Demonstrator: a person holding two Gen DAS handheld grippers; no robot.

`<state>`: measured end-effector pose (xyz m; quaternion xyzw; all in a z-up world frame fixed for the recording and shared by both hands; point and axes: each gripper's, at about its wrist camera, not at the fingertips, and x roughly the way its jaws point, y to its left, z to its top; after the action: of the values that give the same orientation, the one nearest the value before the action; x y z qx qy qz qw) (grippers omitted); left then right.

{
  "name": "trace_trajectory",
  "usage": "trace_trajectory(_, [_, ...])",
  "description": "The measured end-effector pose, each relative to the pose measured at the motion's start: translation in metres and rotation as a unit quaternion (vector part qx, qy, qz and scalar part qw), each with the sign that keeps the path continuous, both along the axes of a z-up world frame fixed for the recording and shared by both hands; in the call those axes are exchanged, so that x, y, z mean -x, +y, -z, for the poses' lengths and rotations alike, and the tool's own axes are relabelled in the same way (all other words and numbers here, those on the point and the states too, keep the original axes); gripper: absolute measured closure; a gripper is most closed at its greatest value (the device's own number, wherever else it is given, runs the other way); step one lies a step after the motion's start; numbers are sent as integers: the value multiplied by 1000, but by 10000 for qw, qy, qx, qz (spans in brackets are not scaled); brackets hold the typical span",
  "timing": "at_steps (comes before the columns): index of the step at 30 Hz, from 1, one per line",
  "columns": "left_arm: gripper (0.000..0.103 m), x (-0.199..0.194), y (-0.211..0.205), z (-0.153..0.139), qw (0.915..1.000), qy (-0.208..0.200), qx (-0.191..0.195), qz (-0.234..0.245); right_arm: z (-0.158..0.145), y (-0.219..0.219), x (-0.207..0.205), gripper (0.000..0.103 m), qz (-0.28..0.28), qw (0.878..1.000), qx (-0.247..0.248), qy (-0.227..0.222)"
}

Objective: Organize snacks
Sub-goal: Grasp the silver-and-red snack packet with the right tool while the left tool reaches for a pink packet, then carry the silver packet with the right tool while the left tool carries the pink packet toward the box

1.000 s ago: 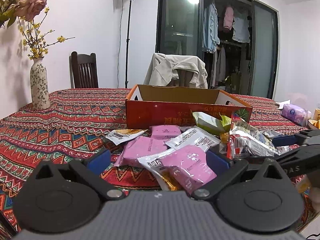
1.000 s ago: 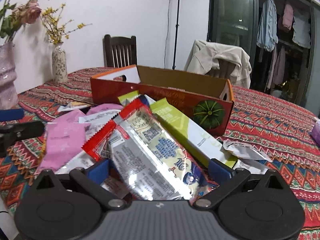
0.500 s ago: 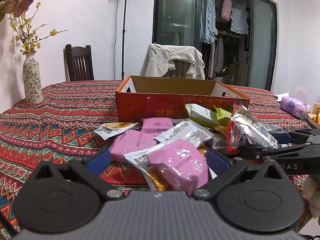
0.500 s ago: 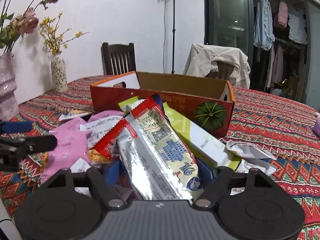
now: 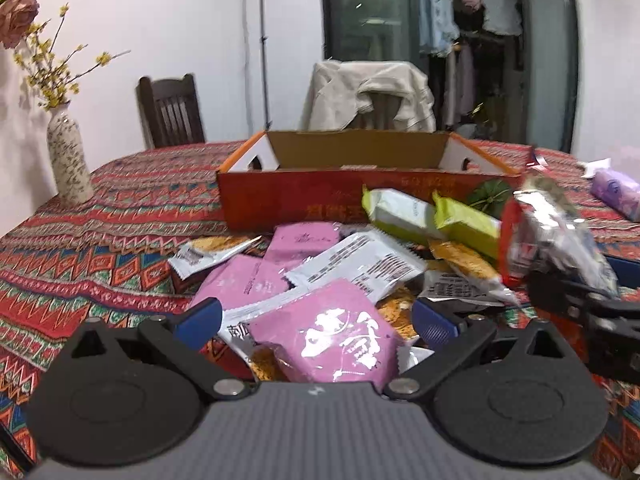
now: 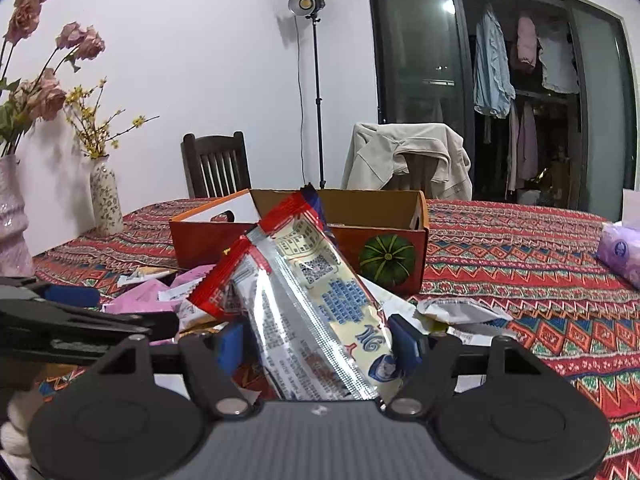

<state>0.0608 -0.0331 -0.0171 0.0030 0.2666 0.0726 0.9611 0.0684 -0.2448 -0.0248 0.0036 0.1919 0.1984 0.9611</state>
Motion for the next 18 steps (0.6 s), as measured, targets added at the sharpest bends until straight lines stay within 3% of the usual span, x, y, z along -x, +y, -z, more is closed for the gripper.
trace_trajectory(6, [2,-8,-3,7,9995,200,14,-250,4,-5,2,30,7,9999,-106,67])
trace_trajectory(8, [12,-8,-4,9,9995,242,39,-212,5,-7,3,30,9,9999,-137,77])
trace_trajectory(14, [27,-4,-4,8,9996,189,135,-170,6,-10,5,30,22,9998,-201,76])
trace_trajectory(18, [31,-1,-3,7,9996,177,175,-99,5,-11,5,30,46,9997,-229,82])
